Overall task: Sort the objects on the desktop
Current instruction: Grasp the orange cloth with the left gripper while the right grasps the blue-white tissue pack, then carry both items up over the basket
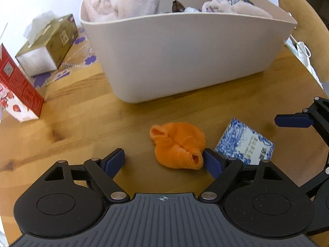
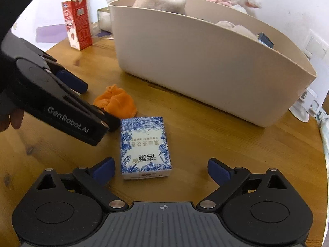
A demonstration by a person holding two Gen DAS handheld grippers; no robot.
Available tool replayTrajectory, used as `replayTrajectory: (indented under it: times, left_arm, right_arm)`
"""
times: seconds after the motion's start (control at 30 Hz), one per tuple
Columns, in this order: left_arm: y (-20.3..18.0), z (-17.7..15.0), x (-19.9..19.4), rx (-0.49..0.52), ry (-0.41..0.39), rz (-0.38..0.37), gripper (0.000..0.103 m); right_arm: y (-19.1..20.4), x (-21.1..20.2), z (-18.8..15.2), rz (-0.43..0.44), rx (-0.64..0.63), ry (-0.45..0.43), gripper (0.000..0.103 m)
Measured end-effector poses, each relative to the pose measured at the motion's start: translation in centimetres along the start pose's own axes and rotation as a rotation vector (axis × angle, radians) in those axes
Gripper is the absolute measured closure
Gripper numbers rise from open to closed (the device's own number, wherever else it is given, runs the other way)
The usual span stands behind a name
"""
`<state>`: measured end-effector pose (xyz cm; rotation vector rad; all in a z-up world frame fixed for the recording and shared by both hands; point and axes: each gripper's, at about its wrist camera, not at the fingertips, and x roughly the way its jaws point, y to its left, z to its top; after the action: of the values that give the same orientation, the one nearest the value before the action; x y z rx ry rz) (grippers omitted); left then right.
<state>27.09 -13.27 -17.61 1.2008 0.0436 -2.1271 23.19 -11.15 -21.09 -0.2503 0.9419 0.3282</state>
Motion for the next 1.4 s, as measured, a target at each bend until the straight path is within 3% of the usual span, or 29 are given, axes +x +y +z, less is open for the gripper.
replayTrajectory:
  times: [0.1,0.27,0.33,0.5,0.53,0.63,0.73,1.4]
  left_arm:
    - [0.0,0.1,0.1,0.009,-0.028,-0.003,0.019]
    - [0.0,0.3,0.0,0.025,-0.070,-0.029,0.042]
    - [-0.2,0.4,-0.1,0.048,-0.078,-0.043,0.050]
    - [-0.7,0.6,-0.3,0.046,-0.072,-0.041,0.056]
    - [-0.8,0.6,-0.4,0.049,-0.072,-0.043,0.064]
    - [-1.1,0.4,-0.7,0.067,-0.074,-0.052,0.080]
    - [-1.0,0.3,-0.7,0.081,-0.069,-0.055,0.084]
    - [-0.2,-1.0,-4.3,0.067,-0.107,-0.067,0.088]
  right_arm:
    - [0.0,0.1,0.1,-0.009,-0.018,-0.015,0.004]
    - [-0.1,-0.1,0.2,-0.001,-0.029,-0.045,0.014]
    - [-0.1,-0.1,0.2,0.015,-0.037,-0.052,0.025]
    - [0.5,-0.2,0.9,0.039,-0.084,-0.061,0.054]
    - [0.7,-0.2,1.0,0.036,-0.097,-0.059,0.057]
    - [0.9,-0.2,1.2,0.034,-0.103,-0.053,0.059]
    - [0.8,-0.4,1.0,0.029,-0.095,-0.046,0.060]
    - [-0.9,-5.5,-0.3,0.031,0.000,-0.060,0.060]
